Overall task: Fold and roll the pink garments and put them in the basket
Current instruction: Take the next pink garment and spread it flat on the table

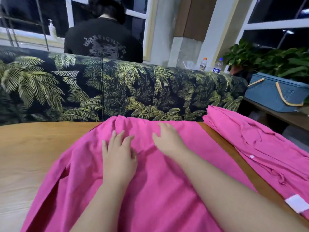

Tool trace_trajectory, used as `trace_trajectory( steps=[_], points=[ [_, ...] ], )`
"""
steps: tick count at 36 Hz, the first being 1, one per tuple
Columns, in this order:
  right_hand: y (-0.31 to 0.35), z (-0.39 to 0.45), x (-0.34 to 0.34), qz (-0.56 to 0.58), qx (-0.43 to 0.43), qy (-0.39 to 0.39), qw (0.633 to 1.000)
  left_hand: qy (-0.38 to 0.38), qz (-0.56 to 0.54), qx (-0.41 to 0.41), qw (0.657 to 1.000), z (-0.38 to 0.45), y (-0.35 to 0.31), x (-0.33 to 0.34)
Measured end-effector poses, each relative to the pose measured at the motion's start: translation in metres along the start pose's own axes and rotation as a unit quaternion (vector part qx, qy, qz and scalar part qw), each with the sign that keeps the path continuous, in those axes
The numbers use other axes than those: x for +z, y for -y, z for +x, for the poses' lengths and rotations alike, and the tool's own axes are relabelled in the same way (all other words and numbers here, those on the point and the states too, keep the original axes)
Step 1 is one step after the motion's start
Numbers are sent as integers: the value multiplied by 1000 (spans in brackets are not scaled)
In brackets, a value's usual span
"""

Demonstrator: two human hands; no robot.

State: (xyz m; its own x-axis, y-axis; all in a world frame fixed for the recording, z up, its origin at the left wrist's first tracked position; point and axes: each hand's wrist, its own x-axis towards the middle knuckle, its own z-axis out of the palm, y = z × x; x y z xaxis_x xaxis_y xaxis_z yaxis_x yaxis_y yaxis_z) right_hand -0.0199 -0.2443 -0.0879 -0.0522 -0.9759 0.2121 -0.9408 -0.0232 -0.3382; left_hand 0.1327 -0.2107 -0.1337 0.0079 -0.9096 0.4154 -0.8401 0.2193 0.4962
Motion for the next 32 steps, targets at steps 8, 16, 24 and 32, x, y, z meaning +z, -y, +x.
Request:
trace_trajectory(
  steps=[8,16,24,32],
  points=[
    [108,65,71,202,-34,-5,979,-92,26,-120,988,17,38,-13],
    [86,58,99,-15,-46,137,989,16,132,-183,974,46,55,-22],
    [100,47,94,-21,16,160,987,83,103,-128,983,121,96,-4],
    [103,45,95,17,23,113,993,109,51,-66,991,148,103,12]
  ],
)
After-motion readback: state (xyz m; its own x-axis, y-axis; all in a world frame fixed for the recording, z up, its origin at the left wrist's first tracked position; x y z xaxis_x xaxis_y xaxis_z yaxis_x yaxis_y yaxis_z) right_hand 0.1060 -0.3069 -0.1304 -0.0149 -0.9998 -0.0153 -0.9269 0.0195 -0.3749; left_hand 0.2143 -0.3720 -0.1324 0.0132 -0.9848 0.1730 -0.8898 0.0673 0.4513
